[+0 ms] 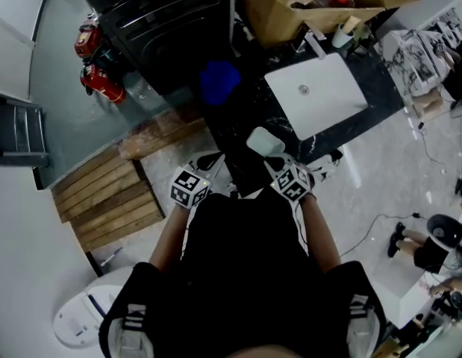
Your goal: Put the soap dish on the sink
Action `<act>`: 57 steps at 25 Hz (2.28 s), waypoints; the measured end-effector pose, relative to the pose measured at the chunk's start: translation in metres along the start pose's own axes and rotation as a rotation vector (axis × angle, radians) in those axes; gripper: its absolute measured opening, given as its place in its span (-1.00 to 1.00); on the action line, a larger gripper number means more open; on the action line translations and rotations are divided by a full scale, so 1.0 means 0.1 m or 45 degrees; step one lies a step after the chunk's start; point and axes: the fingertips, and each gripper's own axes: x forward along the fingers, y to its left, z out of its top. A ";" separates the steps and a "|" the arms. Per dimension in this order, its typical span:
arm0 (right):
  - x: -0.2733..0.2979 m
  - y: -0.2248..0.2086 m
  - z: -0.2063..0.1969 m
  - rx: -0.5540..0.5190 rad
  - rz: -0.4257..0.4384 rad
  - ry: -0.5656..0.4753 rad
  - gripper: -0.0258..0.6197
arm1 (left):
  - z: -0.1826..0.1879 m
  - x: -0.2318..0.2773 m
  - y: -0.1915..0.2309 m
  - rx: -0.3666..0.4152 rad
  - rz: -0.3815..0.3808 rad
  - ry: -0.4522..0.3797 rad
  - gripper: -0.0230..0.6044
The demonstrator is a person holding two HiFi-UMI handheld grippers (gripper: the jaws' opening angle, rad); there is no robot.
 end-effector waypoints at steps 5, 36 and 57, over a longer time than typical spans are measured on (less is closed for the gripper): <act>0.11 -0.06 0.01 -0.041 0.037 0.016 -0.92 | -0.06 -0.03 0.11 -0.047 0.064 -0.010 -0.93; 0.19 -0.23 0.03 -0.249 0.017 0.042 -0.85 | 0.04 0.24 -0.04 -0.025 0.024 0.031 -0.93; -0.23 -0.34 -0.04 0.245 -0.182 -0.183 -0.93 | 0.05 0.32 -0.13 0.042 -0.074 0.056 -0.93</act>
